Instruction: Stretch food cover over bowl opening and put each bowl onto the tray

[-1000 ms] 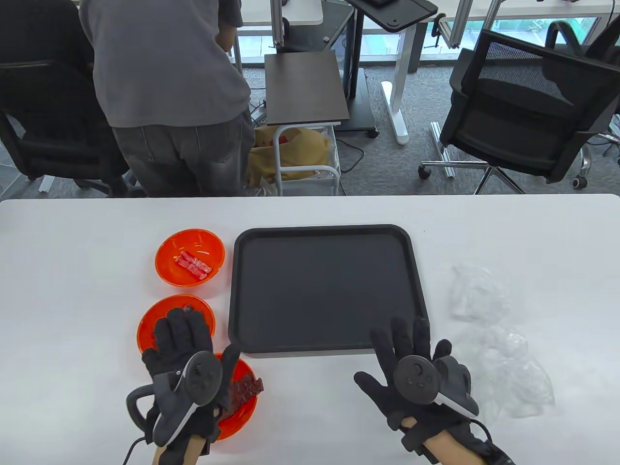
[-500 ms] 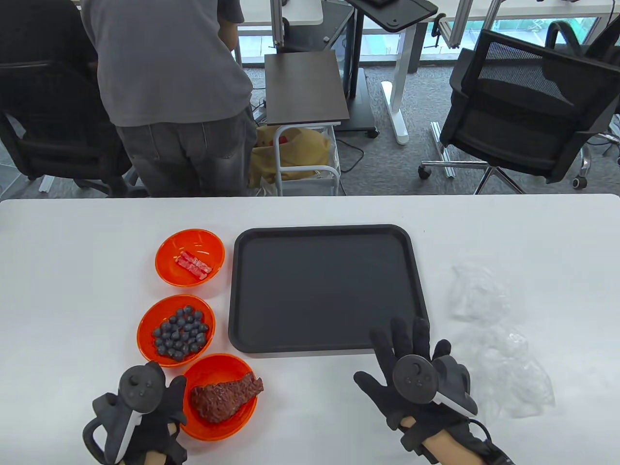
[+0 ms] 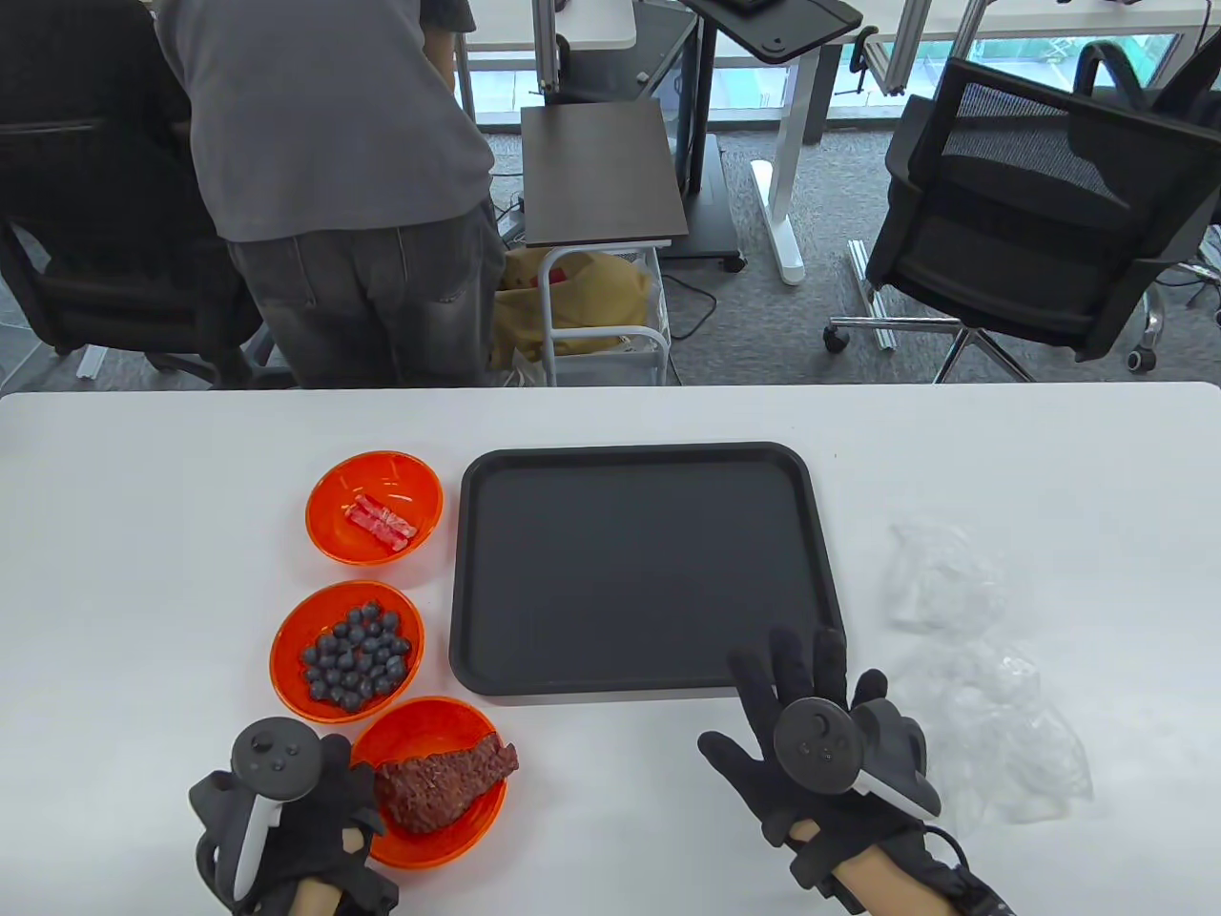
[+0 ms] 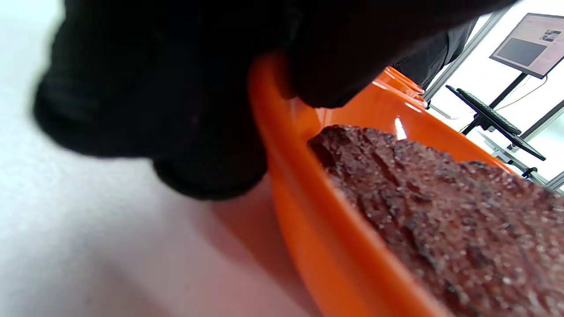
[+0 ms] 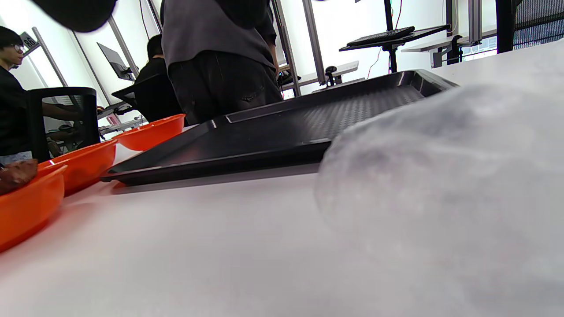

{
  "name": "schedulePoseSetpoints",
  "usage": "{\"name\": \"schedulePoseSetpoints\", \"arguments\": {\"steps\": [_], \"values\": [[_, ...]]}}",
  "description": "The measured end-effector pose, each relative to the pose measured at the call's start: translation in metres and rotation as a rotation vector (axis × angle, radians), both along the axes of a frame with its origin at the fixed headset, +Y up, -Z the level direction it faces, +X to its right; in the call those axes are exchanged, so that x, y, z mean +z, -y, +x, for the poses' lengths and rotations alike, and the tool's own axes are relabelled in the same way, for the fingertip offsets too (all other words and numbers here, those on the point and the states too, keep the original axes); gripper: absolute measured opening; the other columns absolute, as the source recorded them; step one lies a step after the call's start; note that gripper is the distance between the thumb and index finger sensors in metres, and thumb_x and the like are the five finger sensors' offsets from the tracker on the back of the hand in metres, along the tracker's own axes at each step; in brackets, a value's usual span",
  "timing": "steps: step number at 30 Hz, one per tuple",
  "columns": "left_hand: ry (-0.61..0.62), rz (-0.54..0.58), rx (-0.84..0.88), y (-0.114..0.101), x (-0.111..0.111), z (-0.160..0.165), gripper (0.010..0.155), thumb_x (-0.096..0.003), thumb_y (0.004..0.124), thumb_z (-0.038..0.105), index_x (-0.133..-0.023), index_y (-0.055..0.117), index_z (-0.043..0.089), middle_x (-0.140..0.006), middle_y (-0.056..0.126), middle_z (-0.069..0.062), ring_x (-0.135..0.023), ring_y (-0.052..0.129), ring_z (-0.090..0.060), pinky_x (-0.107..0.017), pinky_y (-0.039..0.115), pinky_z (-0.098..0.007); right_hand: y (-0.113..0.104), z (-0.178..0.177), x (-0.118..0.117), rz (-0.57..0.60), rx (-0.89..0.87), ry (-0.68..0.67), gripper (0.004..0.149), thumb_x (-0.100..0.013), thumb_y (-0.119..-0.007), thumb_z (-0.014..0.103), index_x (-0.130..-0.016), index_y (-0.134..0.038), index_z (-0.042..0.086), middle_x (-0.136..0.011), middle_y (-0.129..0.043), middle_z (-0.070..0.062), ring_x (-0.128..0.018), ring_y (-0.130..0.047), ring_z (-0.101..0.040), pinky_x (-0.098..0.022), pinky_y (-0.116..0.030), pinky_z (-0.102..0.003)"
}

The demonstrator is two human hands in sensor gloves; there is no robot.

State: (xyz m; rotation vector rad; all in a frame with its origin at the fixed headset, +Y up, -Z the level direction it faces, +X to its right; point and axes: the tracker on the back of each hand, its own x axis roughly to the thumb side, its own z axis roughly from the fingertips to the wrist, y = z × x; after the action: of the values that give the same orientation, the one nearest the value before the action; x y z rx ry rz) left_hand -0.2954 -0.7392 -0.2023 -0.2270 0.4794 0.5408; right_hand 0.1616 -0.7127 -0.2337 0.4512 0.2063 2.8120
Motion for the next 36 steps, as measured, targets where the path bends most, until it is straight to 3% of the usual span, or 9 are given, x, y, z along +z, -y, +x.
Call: {"name": "schedulePoseSetpoints", "arguments": {"steps": [3,7,14,20,26,36], "values": [[-0.002,0.015,0.063,-0.001,0.001,-0.003,0.051,-0.0474,0.092,0.031,-0.093,0.086,0.008,-0.069,0.104,-0.014,-0.031,0.116,-0.030,-0.012,0.106,-0.031,0.000,0.001,0.000,0.004,-0.007,0.004,0.092,-0.053,-0.055,0.075,-0.120,-0.028,0.017,-0.118,-0.011,-0.025,-0.096,0.003,-0.060,-0.050,-0.011,-0.083],[0.052,0.032,0.026,-0.015,0.001,0.009,0.051,-0.0472,0.092,0.030,-0.093,0.087,0.007,-0.069,0.104,-0.015,-0.030,0.115,-0.031,-0.012,0.106,-0.032,-0.003,0.004,-0.001,0.020,-0.027,0.020,0.092,-0.053,-0.054,0.075,-0.120,-0.028,0.018,-0.118,-0.010,-0.025,-0.097,0.003,-0.060,-0.050,-0.010,-0.083],[0.226,0.047,0.038,-0.040,-0.017,0.070,0.050,-0.0476,0.091,0.032,-0.093,0.088,0.010,-0.069,0.105,-0.013,-0.031,0.115,-0.030,-0.012,0.106,-0.031,-0.010,0.016,-0.003,0.042,-0.079,0.064,0.092,-0.052,-0.052,0.074,-0.120,-0.028,0.018,-0.118,-0.011,-0.024,-0.097,0.004,-0.059,-0.051,-0.009,-0.082],[0.326,0.025,0.088,-0.029,-0.048,0.135,0.050,-0.0474,0.091,0.032,-0.093,0.088,0.011,-0.069,0.104,-0.013,-0.032,0.115,-0.030,-0.013,0.105,-0.032,-0.011,0.026,-0.005,0.041,-0.104,0.096,0.092,-0.052,-0.052,0.074,-0.120,-0.029,0.018,-0.118,-0.011,-0.025,-0.098,0.004,-0.059,-0.051,-0.009,-0.082],[0.399,-0.008,0.125,-0.015,-0.065,0.177,0.050,-0.0476,0.091,0.032,-0.093,0.088,0.012,-0.070,0.104,-0.013,-0.034,0.114,-0.031,-0.015,0.105,-0.032,-0.010,0.029,-0.007,0.035,-0.107,0.109,0.092,-0.052,-0.053,0.074,-0.120,-0.029,0.018,-0.118,-0.011,-0.024,-0.098,0.004,-0.059,-0.051,-0.009,-0.082],[0.400,-0.018,0.131,-0.002,-0.072,0.191,0.050,-0.0478,0.090,0.032,-0.093,0.088,0.012,-0.071,0.104,-0.013,-0.034,0.114,-0.032,-0.015,0.105,-0.033,-0.011,0.031,-0.008,0.035,-0.112,0.113,0.092,-0.052,-0.053,0.074,-0.120,-0.028,0.018,-0.118,-0.011,-0.024,-0.098,0.004,-0.059,-0.051,-0.009,-0.082]]}}
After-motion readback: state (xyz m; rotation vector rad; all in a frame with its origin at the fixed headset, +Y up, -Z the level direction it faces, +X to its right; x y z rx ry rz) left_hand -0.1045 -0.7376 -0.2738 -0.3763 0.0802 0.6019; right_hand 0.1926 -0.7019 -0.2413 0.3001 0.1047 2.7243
